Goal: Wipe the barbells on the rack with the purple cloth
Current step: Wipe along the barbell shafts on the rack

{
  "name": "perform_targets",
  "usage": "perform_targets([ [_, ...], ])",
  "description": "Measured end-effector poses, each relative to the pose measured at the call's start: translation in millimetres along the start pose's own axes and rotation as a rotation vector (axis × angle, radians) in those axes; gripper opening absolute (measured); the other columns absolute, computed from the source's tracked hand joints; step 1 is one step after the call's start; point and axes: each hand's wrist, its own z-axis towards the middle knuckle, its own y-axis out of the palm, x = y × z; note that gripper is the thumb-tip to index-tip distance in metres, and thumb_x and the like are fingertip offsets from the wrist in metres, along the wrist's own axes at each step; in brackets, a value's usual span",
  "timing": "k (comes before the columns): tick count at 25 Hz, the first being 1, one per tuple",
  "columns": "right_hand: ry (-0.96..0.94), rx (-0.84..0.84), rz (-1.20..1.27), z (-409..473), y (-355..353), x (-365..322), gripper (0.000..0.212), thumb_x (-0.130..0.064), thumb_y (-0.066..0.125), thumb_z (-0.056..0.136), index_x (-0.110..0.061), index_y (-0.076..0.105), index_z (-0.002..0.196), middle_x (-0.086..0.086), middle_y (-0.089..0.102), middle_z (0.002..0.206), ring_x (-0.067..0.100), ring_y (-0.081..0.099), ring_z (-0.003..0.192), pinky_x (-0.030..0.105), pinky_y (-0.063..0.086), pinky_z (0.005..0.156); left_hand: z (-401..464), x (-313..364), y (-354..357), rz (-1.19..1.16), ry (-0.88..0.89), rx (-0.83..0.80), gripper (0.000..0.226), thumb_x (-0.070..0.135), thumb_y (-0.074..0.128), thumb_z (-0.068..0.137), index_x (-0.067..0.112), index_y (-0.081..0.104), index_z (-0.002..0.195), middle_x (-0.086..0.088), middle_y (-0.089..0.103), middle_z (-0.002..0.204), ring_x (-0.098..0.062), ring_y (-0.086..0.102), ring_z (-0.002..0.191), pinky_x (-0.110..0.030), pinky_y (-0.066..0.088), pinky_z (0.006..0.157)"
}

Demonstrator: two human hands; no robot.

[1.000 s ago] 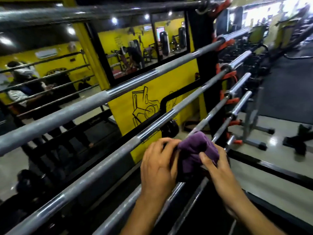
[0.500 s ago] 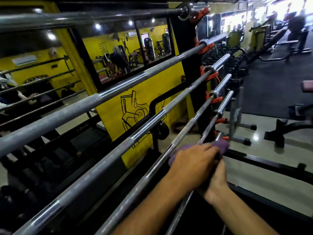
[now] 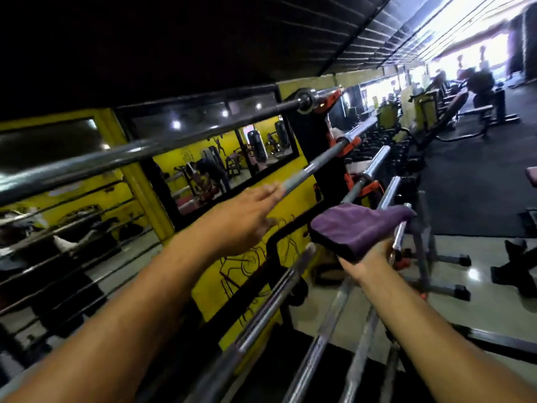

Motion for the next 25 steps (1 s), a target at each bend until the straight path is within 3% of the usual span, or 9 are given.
perform_targets([
  [3,0.023,-0.041,-0.1,60.7,25.0,16.4,0.047,-0.077,0.037,0.088,-0.032,0.049,0.082,-0.004,0.047,0.083,0.017,0.051,0.075,0.036,0.041,0.071,-0.5,-40.4,19.1,-0.041,-0.03,-0.155,0.069,0.036,0.036,0.107,0.029,-0.011,0.158,0.01,-0.021,0.163,-0.012,-0.008,0.153,-0.022,-0.008,0.113],
  [6,-0.081,0.085,-0.369,118.7,46.4,33.9,0.034,-0.056,0.028,0.104,-0.033,0.05,0.093,-0.008,0.057,0.096,0.011,0.059,0.081,0.033,0.051,0.08,0.9,-51.0,36.0,-0.112,0.006,-0.134,0.066,0.027,0.034,0.108,0.031,-0.008,0.159,0.015,-0.019,0.162,0.0,-0.005,0.148,-0.013,-0.004,0.113],
  [10,0.065,0.03,-0.37,155.0,83.5,44.6,0.066,-0.059,0.022,0.105,-0.019,0.06,0.068,0.0,0.062,0.065,0.015,0.06,0.05,0.022,0.047,0.053,2.9,-55.9,39.9,-0.13,0.008,-0.082,0.067,0.025,0.038,0.107,0.034,-0.005,0.159,0.021,-0.015,0.162,0.005,0.001,0.145,-0.012,0.006,0.115],
  [13,-0.039,-0.007,-0.546,167.7,68.5,68.0,0.064,-0.061,0.018,0.105,-0.018,0.058,0.08,0.0,0.061,0.076,0.012,0.061,0.058,0.02,0.05,0.055,4.0,-59.6,45.5,-0.16,-0.007,-0.076,0.067,0.023,0.042,0.106,0.034,0.002,0.159,0.022,-0.01,0.163,0.012,-0.001,0.14,0.001,-0.004,0.105],
  [16,-0.032,-0.284,-0.739,172.1,65.4,73.7,0.093,-0.084,-0.008,0.085,-0.016,0.053,0.072,0.002,0.056,0.07,0.018,0.05,0.062,0.019,0.044,0.052,5.4,-61.6,49.4,-0.167,0.005,-0.069,0.067,0.022,0.043,0.105,0.032,0.004,0.159,0.021,-0.008,0.163,0.011,0.002,0.141,0.001,-0.003,0.105],
  [17,0.01,-0.287,-0.735,174.7,70.5,69.2,0.097,-0.086,-0.009,0.082,-0.016,0.056,0.067,0.001,0.057,0.067,0.018,0.051,0.062,0.02,0.045,0.052,5.8,-62.9,50.0,-0.17,0.013,-0.063,0.067,0.022,0.043,0.105,0.033,0.004,0.159,0.021,-0.007,0.163,0.011,0.002,0.141,0.0,-0.001,0.107],
  [19,0.033,-0.21,-0.709,178.8,74.1,60.7,0.101,-0.083,-0.002,0.086,-0.013,0.065,0.06,0.003,0.062,0.066,0.017,0.057,0.063,0.023,0.051,0.059,6.0,-64.6,50.9,-0.165,0.022,-0.058,0.068,0.022,0.043,0.105,0.033,0.004,0.159,0.021,-0.006,0.163,0.01,0.002,0.142,-0.008,0.007,0.114],
  [22,0.041,-0.258,-0.814,184.5,48.6,55.1,0.105,-0.082,0.01,0.091,0.006,0.066,0.09,0.017,0.064,0.081,0.027,0.062,0.07,0.03,0.052,0.065,5.0,-63.9,51.7,-0.152,0.009,-0.065,0.067,0.023,0.041,0.106,0.035,0.002,0.159,0.023,-0.008,0.163,0.013,0.0,0.14,-0.004,0.003,0.11],
  [25,0.122,-0.187,-0.795,175.5,33.5,52.1,0.082,-0.074,0.035,0.095,0.001,0.069,0.099,0.011,0.074,0.087,0.028,0.073,0.087,0.031,0.059,0.065,6.1,-62.3,48.1,-0.174,-0.012,-0.082,0.068,0.023,0.042,0.106,0.038,0.001,0.158,0.026,-0.009,0.161,0.013,0.0,0.14,-0.008,0.005,0.113],
])
